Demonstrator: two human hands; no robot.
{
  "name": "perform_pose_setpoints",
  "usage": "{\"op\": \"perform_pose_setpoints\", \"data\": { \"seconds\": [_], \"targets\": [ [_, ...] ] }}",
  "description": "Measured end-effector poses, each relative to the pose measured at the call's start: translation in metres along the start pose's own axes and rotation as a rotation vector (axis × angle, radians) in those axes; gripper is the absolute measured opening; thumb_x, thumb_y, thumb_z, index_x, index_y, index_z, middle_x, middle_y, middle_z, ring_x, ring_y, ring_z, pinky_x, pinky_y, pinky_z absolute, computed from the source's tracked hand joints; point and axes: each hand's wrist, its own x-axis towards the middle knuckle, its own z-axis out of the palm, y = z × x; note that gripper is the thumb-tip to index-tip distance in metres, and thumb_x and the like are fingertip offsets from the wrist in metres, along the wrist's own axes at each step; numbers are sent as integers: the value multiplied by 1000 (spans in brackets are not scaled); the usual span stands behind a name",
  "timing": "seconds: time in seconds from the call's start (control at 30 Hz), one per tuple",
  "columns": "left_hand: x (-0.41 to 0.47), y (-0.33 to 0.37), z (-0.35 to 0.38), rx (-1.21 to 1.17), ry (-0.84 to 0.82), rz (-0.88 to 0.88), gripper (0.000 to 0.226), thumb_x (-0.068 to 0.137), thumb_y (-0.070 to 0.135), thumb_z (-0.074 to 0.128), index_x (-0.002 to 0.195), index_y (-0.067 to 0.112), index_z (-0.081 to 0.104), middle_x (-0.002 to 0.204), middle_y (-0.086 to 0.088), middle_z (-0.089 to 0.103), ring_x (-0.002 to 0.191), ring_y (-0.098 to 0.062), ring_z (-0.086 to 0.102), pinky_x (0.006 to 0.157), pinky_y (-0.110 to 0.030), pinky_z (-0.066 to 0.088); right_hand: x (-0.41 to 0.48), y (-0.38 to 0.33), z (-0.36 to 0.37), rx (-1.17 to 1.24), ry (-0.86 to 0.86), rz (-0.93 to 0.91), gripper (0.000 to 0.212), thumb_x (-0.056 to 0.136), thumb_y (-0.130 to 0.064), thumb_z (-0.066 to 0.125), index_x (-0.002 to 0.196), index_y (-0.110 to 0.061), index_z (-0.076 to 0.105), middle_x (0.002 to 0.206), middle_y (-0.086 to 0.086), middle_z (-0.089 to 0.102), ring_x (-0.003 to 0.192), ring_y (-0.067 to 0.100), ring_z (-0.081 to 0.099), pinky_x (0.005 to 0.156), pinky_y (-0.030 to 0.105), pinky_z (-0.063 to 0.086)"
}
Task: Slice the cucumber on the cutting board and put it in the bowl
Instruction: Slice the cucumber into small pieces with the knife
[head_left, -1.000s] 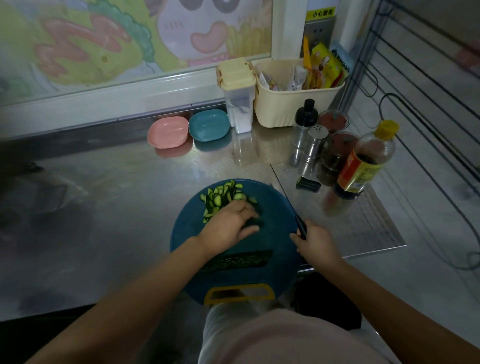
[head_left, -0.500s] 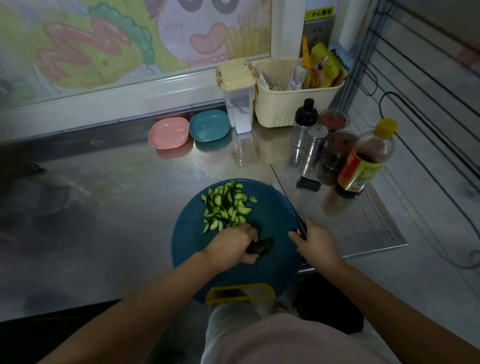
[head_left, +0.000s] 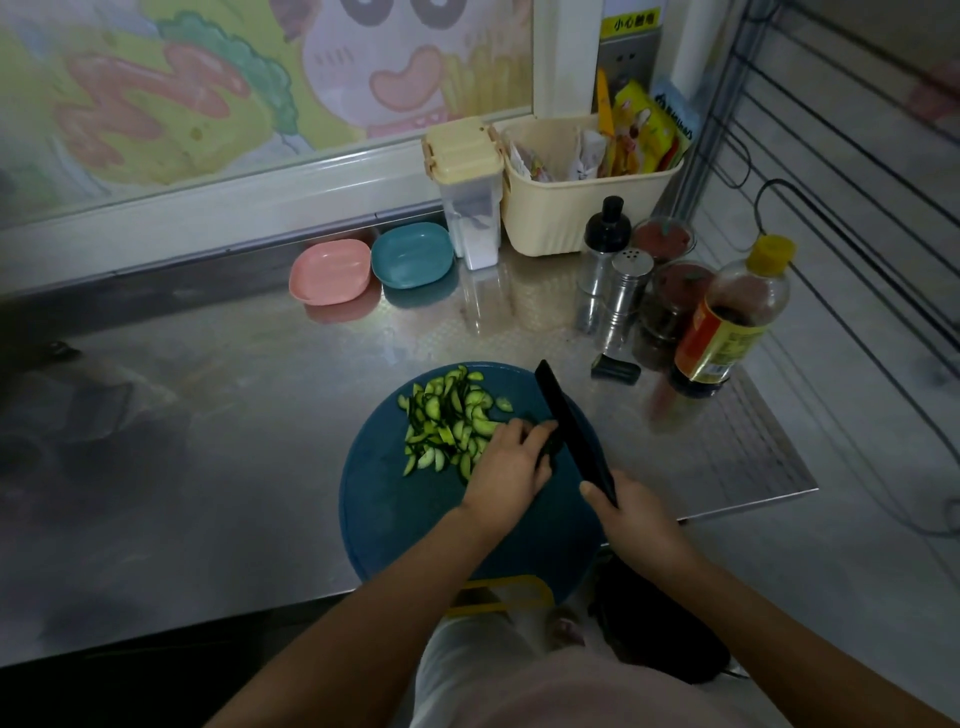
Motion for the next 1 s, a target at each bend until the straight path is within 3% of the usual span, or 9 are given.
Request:
{"op": "perform_pose_setpoints", "data": {
  "seconds": [0.1, 0.27, 0.53, 1.0],
  "targets": [
    [2, -3, 7, 16, 64, 21, 45, 77, 10, 69, 121, 11, 59, 92, -9, 58, 82, -24, 55, 75, -26, 39, -2, -1, -1, 27, -10, 11, 30, 98, -41, 37, 97, -15, 52, 85, 0, 56, 81, 17, 55, 68, 29, 40],
    [-2, -7, 16, 59, 50, 32, 45, 94, 27, 34, 135, 14, 48, 101, -8, 54, 88, -21, 49, 80, -31, 44, 3, -8, 3, 122, 19, 69, 43, 98, -47, 27, 81, -14, 51, 70, 0, 53, 73, 20, 55, 69, 31, 40],
    [-1, -10, 18, 82, 48, 13, 45, 93, 26, 34, 134, 15, 49, 100, -6, 52, 88, -18, 43, 75, -30, 48, 3, -12, -4, 156, -18, 76, 40, 100, -43, 27, 73, -20, 46, 67, -1, 51, 63, 9, 49, 57, 21, 35],
    [1, -14, 21, 76, 37, 42, 45, 95, 25, 34, 134, 10, 48, 103, -10, 52, 93, -21, 43, 79, -31, 48, -2, -11, -16, 206, 4, 47, 44, 99, -43, 29, 69, -17, 47, 63, 2, 49, 59, 15, 49, 57, 29, 37]
  ]
}}
